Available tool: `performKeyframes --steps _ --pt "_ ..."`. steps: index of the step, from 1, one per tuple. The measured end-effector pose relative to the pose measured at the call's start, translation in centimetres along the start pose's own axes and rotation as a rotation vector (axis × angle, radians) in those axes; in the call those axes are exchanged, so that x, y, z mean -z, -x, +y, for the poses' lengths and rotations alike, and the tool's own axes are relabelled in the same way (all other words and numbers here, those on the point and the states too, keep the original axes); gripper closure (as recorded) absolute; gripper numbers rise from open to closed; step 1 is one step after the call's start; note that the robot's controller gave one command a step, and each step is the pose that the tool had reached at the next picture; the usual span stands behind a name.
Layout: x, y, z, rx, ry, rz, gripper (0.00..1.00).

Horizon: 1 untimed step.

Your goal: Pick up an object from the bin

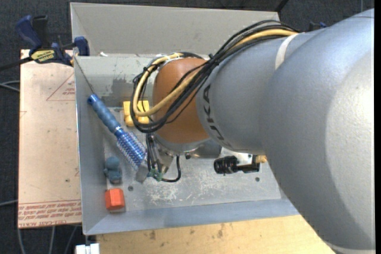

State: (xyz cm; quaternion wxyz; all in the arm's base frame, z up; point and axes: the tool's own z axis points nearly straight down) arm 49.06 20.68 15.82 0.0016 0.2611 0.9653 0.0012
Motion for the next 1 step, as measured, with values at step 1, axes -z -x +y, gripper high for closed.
performKeyframes --steps 1 --pt "0.27 -0.01 -0.02 0.003 -0.005 0.004 1.00"
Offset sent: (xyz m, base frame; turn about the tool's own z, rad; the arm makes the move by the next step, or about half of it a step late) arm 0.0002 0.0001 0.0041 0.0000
